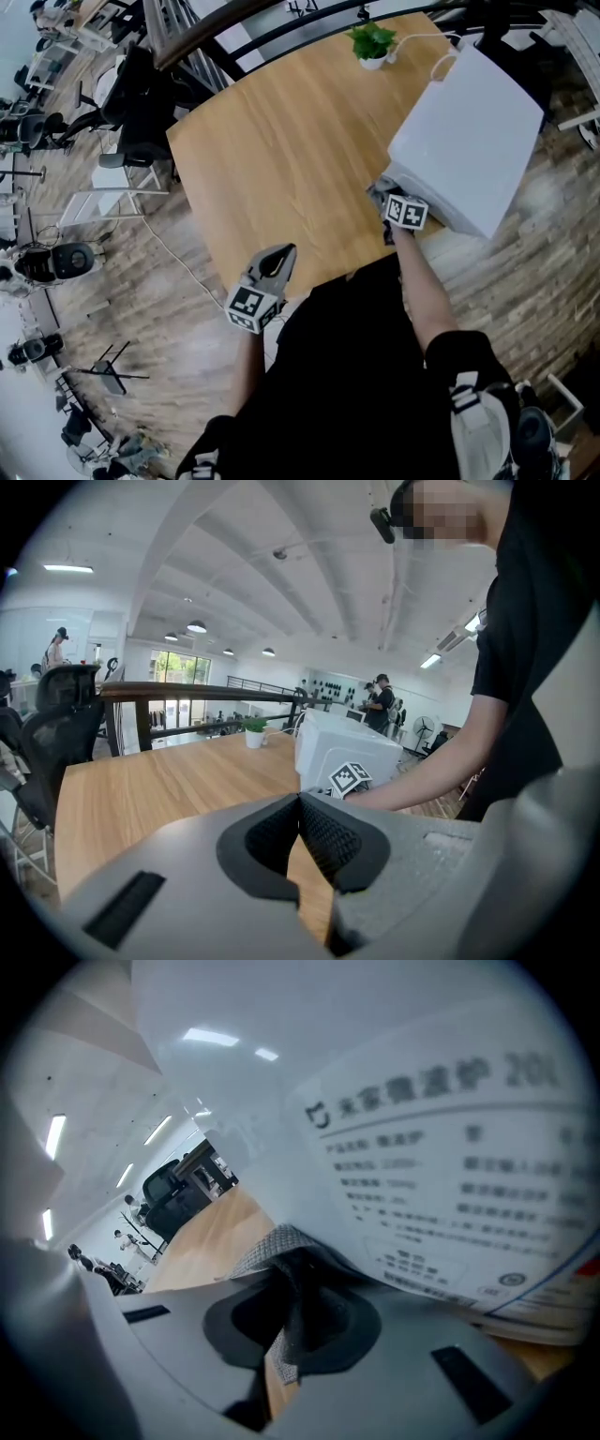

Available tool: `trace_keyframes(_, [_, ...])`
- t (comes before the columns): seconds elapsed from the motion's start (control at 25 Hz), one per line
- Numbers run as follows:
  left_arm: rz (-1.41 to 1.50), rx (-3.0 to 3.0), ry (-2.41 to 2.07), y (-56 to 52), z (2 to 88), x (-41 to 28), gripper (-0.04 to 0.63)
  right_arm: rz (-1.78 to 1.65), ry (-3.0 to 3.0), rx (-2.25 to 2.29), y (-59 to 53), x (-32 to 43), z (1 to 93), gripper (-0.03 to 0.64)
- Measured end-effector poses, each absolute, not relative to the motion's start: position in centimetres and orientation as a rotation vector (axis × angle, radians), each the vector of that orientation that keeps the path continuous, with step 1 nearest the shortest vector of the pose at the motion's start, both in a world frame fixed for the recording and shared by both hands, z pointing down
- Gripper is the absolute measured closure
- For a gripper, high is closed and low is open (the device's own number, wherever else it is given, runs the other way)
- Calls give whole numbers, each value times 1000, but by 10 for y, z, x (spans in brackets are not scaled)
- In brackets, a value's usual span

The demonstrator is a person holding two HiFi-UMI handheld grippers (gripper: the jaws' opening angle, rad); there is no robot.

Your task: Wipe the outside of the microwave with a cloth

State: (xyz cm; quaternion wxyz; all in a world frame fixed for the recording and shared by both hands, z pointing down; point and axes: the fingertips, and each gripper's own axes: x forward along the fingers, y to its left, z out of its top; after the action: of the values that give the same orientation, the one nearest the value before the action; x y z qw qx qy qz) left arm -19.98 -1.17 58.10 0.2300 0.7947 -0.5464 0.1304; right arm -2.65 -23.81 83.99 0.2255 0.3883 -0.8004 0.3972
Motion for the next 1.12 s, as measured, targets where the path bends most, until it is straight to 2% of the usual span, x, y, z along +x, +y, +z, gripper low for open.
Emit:
trace_keyframes(0.72, [343, 2181, -1482, 0, 590, -209, 595, 1067, -2209, 1059, -223, -37, 841, 598])
trace_keyframes(1.12, [300, 2325, -1372, -11, 576, -198, 595, 792, -2268, 972, -173, -13, 797, 598])
